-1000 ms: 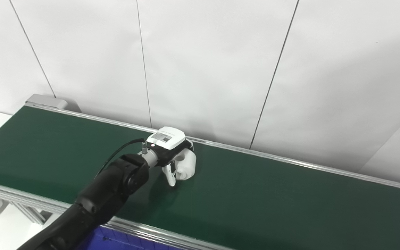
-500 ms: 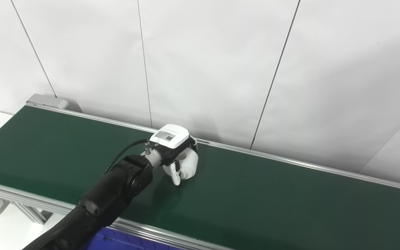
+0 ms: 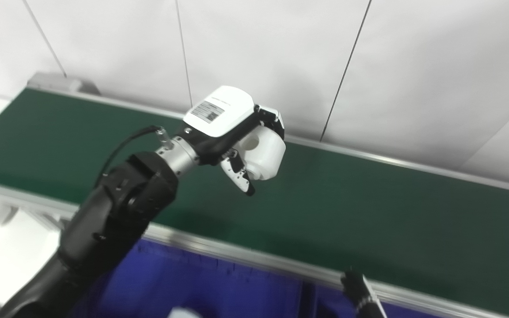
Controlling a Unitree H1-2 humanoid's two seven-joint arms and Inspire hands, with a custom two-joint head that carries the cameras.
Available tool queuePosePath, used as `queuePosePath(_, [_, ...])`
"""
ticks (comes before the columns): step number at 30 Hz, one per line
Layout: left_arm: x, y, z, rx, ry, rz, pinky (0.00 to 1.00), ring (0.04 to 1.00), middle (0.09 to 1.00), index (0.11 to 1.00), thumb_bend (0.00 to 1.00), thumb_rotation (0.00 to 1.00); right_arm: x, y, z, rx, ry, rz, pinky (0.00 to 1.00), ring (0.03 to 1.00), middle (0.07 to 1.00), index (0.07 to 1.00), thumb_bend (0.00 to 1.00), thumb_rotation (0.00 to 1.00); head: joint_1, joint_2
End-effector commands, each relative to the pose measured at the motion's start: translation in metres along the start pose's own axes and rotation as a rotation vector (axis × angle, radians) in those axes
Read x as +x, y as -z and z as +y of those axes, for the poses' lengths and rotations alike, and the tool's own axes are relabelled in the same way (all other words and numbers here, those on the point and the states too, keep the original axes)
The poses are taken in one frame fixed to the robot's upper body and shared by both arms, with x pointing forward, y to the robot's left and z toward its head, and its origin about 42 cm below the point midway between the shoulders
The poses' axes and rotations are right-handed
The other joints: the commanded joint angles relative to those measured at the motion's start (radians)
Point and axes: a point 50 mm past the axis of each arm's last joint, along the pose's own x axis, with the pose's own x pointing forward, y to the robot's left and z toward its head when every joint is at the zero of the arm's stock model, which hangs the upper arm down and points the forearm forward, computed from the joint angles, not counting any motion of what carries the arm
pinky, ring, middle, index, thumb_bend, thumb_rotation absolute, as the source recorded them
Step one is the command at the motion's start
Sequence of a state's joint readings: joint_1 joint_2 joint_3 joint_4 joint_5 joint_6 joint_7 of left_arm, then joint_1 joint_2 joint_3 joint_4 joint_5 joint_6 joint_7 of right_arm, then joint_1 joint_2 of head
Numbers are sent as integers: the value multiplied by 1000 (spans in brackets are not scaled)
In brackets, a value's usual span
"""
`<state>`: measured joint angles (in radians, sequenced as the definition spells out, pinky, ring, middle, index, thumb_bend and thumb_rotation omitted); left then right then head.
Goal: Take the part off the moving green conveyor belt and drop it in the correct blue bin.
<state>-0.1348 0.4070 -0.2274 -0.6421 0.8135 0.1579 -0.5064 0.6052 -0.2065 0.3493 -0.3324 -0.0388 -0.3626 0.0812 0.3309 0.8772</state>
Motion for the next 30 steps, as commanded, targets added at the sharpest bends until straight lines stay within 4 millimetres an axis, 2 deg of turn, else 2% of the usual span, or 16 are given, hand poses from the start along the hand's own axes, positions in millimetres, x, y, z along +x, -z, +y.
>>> queuePosePath(1, [-16,-12,8,0,-33,-2,387,430,482,494,521,0,-1,-11,-5,8,9,-15,934,933,946,928,985,1000,2,2])
queuePosePath(2, [-24,-17,5,-14,-24,13,382,422,479,497,521,0,0,-13,-8,11,10,-16,933,930,941,923,990,1000,32,26])
queuePosePath(3, [-29,-21,3,-24,-18,25,395,429,478,498,521,0,0,-13,-9,14,11,-15,946,932,941,919,988,1000,32,26])
queuePosePath(4, [-37,-26,0,-46,-2,38,384,415,461,507,520,0,0,-15,-12,18,11,-13,947,928,937,914,995,1000,47,51])
queuePosePath(7, [-56,-38,-9,-96,42,64,356,396,441,518,518,0,2,-20,-19,18,11,-14,932,917,927,906,999,1000,55,81])
queuePosePath(9, [-67,-46,-18,-125,63,70,360,428,471,502,520,0,3,-23,-23,19,8,-12,916,908,915,896,996,996,57,88])
queuePosePath(10, [-75,-52,-24,-135,72,70,342,411,463,508,519,0,4,-23,-25,22,7,-12,910,904,911,891,994,993,57,88])
queuePosePath(14, [-104,-72,-51,-171,77,97,441,465,488,488,521,0,5,-23,-31,25,13,-15,874,886,900,873,995,976,53,84])
queuePosePath(20, [-143,-82,-95,-241,44,117,413,441,473,500,521,0,6,-22,-35,10,7,-10,855,871,889,859,995,982,19,88])
queuePosePath(25, [-149,-91,-115,-254,86,89,383,434,479,496,522,0,8,-21,-33,20,0,10,850,873,893,854,1000,974,17,82])
queuePosePath(30, [-145,-82,-125,-222,105,124,372,420,466,504,521,0,12,-20,-30,24,-13,10,844,877,899,848,1000,970,7,76])
